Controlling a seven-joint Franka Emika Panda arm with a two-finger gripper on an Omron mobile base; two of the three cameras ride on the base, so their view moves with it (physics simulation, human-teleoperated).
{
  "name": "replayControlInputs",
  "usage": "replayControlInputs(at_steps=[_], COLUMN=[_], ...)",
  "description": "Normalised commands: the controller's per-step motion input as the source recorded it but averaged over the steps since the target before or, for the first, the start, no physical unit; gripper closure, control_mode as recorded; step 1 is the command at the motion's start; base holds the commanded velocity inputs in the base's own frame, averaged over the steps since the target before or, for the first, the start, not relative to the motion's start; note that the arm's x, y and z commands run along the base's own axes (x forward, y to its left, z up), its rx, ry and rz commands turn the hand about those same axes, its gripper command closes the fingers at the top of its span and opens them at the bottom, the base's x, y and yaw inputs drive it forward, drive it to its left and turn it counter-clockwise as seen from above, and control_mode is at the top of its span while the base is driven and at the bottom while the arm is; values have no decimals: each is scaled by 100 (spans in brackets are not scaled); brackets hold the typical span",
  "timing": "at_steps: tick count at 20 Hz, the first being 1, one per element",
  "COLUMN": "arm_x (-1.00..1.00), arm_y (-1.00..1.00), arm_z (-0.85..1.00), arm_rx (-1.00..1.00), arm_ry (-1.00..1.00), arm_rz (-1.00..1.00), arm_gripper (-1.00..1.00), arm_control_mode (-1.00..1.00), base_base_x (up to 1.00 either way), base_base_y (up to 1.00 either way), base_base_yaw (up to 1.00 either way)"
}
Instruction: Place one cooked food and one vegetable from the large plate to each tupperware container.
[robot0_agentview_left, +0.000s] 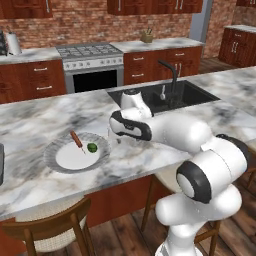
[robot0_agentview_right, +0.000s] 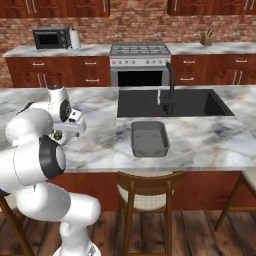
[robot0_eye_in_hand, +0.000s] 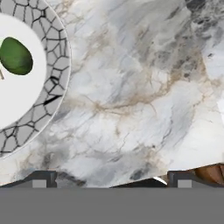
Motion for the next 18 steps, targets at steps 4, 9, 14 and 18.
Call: replayControlInputs(at_steps=[4,9,14,18], arm_x=[50,65,81,68], arm_y=[100,88,56,65], arm_z=[15,0,2,2], arm_rx=[-6,-1,0,-1], arm_ry=[11,-9,-24,-3], arm_rz=[-20,4,16,7], arm_gripper=[-100,-100,-100,-100], arm_control_mode=[-100,-100,-100,-100], base_base_x=[0,0,0,0], base_base_y=[0,0,0,0], base_base_yaw=[0,0,0,0])
